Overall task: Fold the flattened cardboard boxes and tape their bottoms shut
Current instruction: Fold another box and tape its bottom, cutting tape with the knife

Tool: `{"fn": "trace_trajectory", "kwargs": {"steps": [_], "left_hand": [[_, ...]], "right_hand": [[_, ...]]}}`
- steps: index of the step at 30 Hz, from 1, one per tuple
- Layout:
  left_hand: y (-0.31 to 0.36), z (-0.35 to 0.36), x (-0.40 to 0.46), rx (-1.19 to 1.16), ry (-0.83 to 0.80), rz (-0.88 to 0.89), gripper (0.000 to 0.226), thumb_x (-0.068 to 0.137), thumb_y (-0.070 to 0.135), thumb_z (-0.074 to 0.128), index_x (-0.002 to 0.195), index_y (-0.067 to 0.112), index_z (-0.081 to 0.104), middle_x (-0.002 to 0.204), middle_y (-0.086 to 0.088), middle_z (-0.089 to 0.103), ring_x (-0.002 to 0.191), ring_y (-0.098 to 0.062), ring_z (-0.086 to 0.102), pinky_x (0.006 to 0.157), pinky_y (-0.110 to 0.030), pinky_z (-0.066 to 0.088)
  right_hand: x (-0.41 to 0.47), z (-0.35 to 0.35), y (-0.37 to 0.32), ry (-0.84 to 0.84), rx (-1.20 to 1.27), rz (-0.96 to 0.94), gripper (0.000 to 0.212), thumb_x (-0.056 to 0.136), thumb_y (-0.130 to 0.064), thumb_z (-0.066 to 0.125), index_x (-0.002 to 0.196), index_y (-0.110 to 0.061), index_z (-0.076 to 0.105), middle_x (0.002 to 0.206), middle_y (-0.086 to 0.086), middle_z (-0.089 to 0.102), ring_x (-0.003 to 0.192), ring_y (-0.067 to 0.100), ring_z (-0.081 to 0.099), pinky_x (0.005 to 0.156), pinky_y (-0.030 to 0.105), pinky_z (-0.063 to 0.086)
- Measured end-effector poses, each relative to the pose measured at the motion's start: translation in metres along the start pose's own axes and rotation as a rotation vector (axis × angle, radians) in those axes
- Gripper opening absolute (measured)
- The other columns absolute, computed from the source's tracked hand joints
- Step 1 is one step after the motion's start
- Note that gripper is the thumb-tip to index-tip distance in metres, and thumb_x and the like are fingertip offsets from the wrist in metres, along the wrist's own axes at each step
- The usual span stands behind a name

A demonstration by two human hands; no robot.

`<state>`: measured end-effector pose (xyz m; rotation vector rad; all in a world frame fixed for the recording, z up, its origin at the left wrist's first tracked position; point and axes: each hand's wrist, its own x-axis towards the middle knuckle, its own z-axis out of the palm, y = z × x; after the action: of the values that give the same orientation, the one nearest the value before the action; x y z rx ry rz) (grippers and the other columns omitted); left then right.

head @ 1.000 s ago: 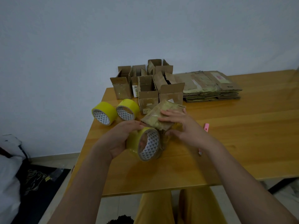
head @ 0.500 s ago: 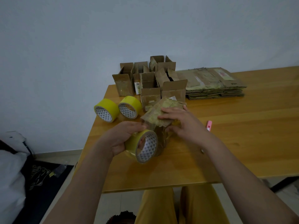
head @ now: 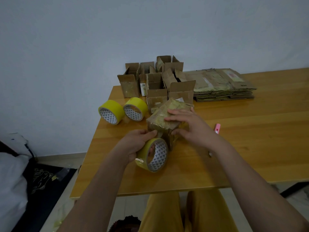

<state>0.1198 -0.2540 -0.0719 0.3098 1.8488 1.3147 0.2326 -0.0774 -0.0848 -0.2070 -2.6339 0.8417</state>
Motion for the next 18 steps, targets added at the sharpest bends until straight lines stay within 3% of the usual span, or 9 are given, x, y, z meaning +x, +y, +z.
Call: {"fn": "trace_trajectory", "kwargs": {"steps": [3, 6, 9, 12, 15, 18], "left_hand": [[0.002, 0.003, 0.005, 0.019, 0.028, -0.006, 0.03, 0.088, 0.028, 0.07, 0.105, 0.004, 0.067, 0.068, -0.008, 0.069, 0.054, -0.016, 0.064, 0.049, -0.026, 0.053], [-0.002, 0.0, 0.009, 0.051, 0.077, 0.003, 0.035, 0.08, 0.037, 0.076, 0.102, 0.01, 0.072, 0.091, -0.012, 0.075, 0.085, -0.028, 0.072, 0.082, -0.045, 0.059], [-0.008, -0.003, 0.008, 0.083, 0.057, 0.053, 0.036, 0.08, 0.043, 0.074, 0.101, 0.013, 0.073, 0.093, -0.009, 0.076, 0.091, -0.028, 0.072, 0.091, -0.048, 0.055], [-0.011, -0.008, 0.007, 0.063, -0.019, 0.112, 0.034, 0.088, 0.041, 0.066, 0.105, 0.012, 0.073, 0.098, -0.01, 0.075, 0.094, -0.025, 0.071, 0.093, -0.045, 0.054], [-0.012, -0.013, 0.005, -0.08, -0.061, 0.123, 0.025, 0.096, 0.026, 0.058, 0.108, 0.009, 0.072, 0.103, -0.01, 0.074, 0.095, -0.022, 0.07, 0.083, -0.036, 0.056], [-0.013, -0.015, 0.004, -0.08, -0.105, 0.125, 0.019, 0.094, 0.013, 0.058, 0.106, 0.009, 0.072, 0.105, -0.01, 0.074, 0.098, -0.023, 0.07, 0.079, -0.033, 0.056]], "right_hand": [[0.0, -0.003, 0.0, -0.048, -0.003, 0.033, 0.05, 0.086, -0.026, 0.071, 0.126, -0.047, 0.049, 0.151, -0.018, 0.036, 0.143, 0.004, 0.023, 0.117, 0.034, -0.013], [0.001, 0.0, -0.001, -0.019, 0.056, 0.059, 0.031, 0.092, -0.049, 0.057, 0.123, -0.045, 0.055, 0.15, -0.018, 0.038, 0.142, 0.003, 0.024, 0.119, 0.039, -0.011], [-0.001, 0.008, -0.005, 0.063, 0.042, 0.081, 0.057, 0.074, -0.071, 0.051, 0.119, -0.038, 0.063, 0.147, -0.016, 0.045, 0.139, 0.002, 0.029, 0.121, 0.043, -0.006], [-0.001, 0.007, -0.006, 0.067, 0.058, 0.065, 0.05, 0.078, -0.058, 0.058, 0.121, -0.033, 0.064, 0.147, -0.013, 0.045, 0.142, 0.005, 0.028, 0.121, 0.044, -0.007], [-0.002, 0.007, -0.003, 0.062, 0.078, 0.043, 0.04, 0.087, -0.042, 0.064, 0.125, -0.031, 0.062, 0.149, -0.012, 0.042, 0.145, 0.006, 0.022, 0.12, 0.04, -0.01], [-0.002, 0.008, -0.002, 0.047, 0.086, 0.024, 0.036, 0.091, -0.035, 0.063, 0.126, -0.033, 0.06, 0.149, -0.015, 0.04, 0.146, 0.003, 0.013, 0.119, 0.038, -0.012]]}}
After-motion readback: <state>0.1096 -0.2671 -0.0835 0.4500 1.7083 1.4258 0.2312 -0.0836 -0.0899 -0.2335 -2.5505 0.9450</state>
